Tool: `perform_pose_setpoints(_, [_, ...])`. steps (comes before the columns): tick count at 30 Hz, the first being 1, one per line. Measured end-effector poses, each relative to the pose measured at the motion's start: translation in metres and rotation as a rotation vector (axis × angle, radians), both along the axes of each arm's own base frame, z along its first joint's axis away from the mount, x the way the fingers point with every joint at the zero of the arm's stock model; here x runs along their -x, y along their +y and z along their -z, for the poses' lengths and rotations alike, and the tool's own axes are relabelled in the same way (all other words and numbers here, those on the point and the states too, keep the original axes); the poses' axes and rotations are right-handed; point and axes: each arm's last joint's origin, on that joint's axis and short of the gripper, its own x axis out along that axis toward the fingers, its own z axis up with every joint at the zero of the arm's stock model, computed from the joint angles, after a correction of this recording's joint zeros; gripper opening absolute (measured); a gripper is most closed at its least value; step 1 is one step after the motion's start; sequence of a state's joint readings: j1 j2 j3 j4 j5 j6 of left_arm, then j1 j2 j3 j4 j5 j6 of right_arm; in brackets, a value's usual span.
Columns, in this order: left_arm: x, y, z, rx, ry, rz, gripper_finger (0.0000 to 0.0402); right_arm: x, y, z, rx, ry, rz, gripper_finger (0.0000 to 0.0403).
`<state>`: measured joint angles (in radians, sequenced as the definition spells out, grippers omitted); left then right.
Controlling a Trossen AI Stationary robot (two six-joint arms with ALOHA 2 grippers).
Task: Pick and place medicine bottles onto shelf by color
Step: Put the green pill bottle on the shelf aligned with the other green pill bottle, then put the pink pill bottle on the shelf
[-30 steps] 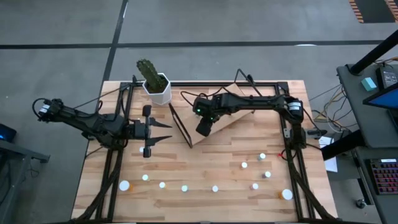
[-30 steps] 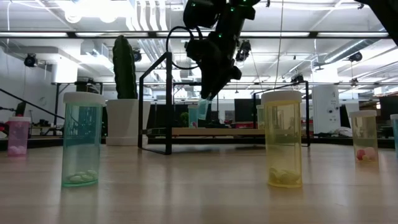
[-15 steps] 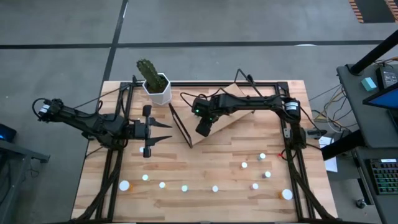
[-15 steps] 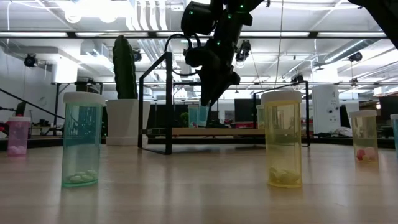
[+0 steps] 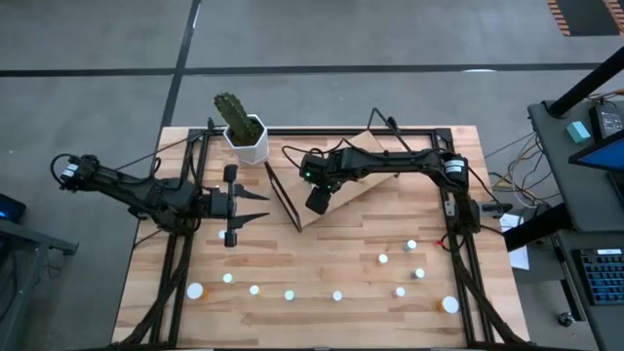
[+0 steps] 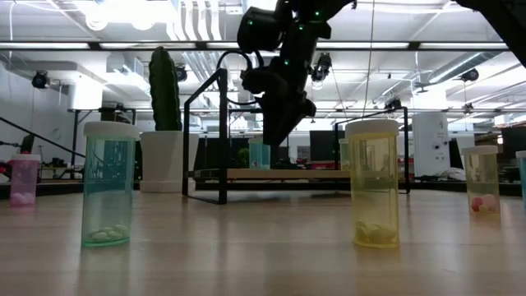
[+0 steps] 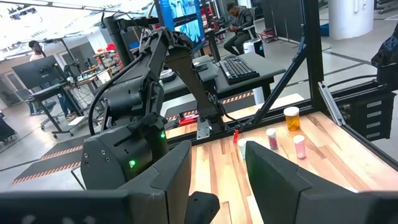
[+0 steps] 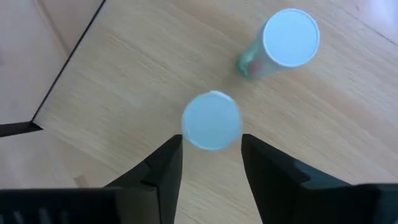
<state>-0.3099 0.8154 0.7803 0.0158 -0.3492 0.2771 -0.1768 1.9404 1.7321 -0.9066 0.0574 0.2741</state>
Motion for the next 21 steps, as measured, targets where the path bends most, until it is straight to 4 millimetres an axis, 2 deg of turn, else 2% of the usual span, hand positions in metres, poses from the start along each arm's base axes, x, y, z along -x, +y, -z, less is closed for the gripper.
perform_pose_setpoints(7, [0.000, 0.000, 0.000, 0.000, 0.000, 0.000, 0.0135, 0.001, -0.002, -0.001, 0.043, 0.012, 0.021, 0.0174])
perform_pose_setpoints(14, [0.000, 0.000, 0.000, 0.000, 0.000, 0.000, 0.0135, 0.006, -0.001, -0.012, 0.041, 0.022, 0.020, 0.0176])
perform_pose_setpoints(17, [0.000, 0.000, 0.000, 0.000, 0.001, 0.000, 0.0135, 0.010, -0.001, -0.020, 0.046, 0.037, -0.005, 0.0177])
perform_pose_setpoints(21, [0.000, 0.000, 0.000, -0.001, 0.004, 0.000, 0.0135, 0.017, 0.002, -0.042, 0.068, 0.001, -0.066, 0.0168])
